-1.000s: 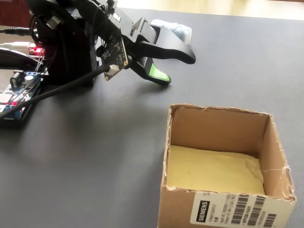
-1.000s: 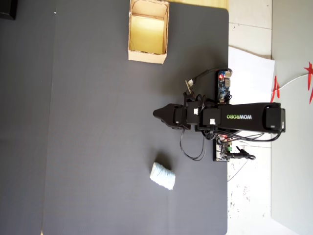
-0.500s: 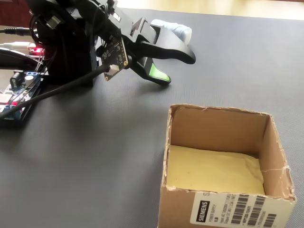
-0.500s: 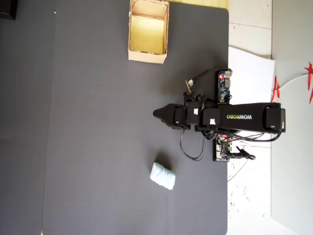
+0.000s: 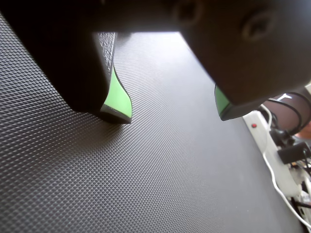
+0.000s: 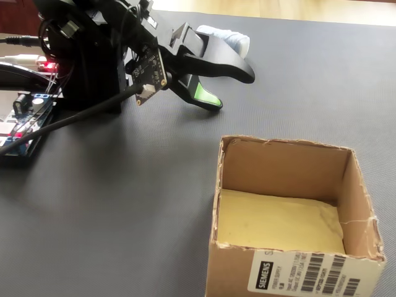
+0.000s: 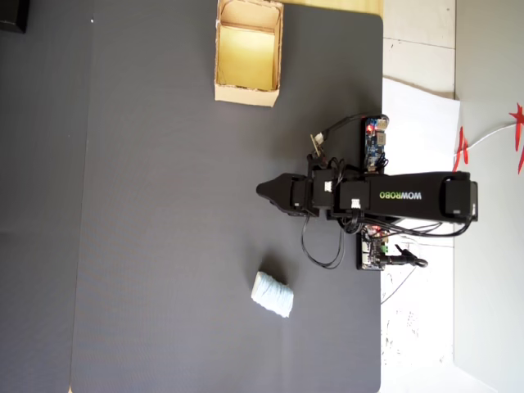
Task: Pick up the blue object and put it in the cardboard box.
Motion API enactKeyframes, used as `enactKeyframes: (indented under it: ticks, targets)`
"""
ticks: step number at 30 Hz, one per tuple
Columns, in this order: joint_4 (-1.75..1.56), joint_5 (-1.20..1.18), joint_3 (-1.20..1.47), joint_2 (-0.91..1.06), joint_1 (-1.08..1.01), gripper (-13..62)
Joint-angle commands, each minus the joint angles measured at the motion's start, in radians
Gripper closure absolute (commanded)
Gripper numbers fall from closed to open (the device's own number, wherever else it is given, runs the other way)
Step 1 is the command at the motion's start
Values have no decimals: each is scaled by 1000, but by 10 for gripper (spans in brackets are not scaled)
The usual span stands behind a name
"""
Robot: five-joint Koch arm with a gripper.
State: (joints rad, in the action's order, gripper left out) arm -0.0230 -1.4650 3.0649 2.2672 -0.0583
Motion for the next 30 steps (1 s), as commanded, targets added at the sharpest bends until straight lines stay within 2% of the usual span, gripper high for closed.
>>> enactKeyframes:
  ticks: [1,16,30]
  targets:
    - [18,-26,37,26,0,153]
    - [3,-91,38,25,17,156]
    - [-48,-91,18,25,419,159]
